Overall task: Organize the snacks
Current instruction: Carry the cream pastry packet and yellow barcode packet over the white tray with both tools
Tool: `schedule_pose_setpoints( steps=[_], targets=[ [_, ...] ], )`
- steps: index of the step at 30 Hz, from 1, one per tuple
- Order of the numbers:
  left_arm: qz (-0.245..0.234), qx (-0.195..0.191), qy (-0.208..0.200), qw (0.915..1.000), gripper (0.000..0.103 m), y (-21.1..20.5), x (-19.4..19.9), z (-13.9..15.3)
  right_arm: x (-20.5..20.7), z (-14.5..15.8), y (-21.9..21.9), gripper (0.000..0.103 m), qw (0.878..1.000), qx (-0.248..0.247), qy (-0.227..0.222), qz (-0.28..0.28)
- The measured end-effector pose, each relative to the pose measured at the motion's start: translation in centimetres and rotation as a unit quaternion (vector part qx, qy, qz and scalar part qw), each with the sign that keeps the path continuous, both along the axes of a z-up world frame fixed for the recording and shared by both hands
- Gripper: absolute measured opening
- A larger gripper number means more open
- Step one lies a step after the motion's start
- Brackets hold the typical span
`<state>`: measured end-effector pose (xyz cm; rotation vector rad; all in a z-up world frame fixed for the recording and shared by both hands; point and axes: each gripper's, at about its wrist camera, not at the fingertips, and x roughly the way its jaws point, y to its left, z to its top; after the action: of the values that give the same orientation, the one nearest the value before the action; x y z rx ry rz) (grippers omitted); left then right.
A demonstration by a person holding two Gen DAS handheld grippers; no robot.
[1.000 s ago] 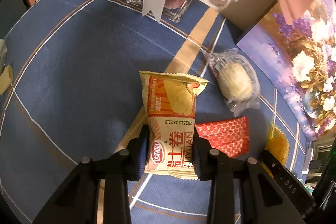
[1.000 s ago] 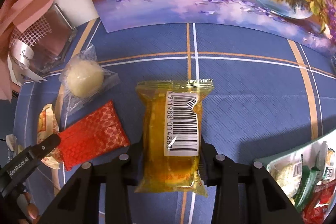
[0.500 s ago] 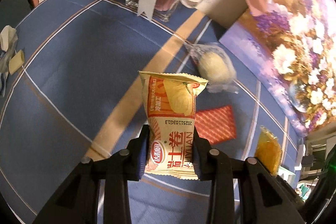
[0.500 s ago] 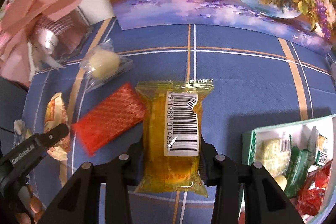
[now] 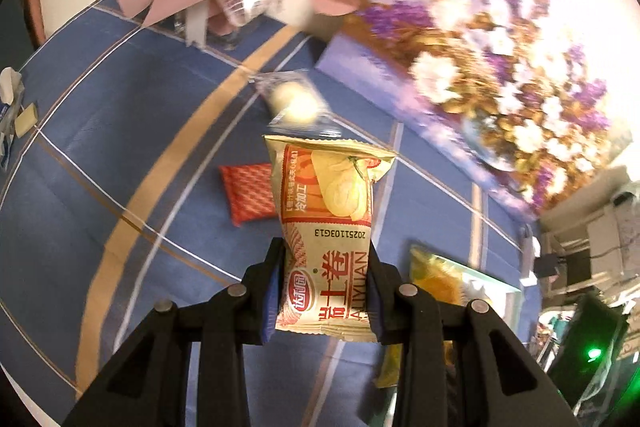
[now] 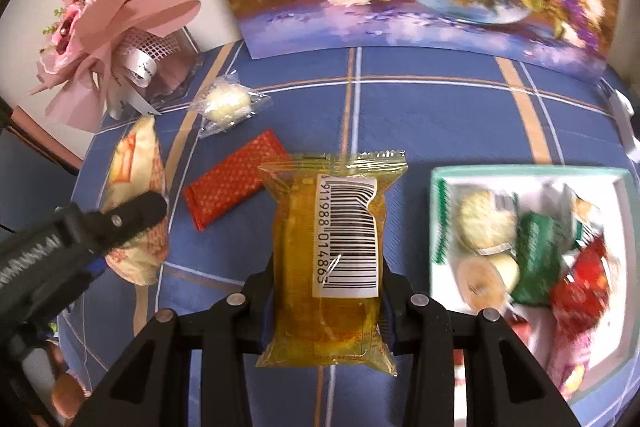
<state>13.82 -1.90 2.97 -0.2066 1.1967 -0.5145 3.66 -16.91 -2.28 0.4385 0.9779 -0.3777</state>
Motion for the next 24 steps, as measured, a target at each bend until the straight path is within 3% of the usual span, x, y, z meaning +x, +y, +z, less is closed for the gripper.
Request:
schedule_pose_setpoints(
  steps=[14,24],
  targets=[
    [-0.039,-0.055,-0.017,0.9976,0.037,-4.3,-7.2,5.1,-9.0,2.4,-3.5,0.042,0.997,-0.013,-0.032,-0.062],
    [-0.087,-0.037,-0.008,0.9955,0.037,-10.1,-11.4,3.0,-14.9,3.7,-9.2,0.042,0.988,-0.021,-0.057,-0.142]
  ],
)
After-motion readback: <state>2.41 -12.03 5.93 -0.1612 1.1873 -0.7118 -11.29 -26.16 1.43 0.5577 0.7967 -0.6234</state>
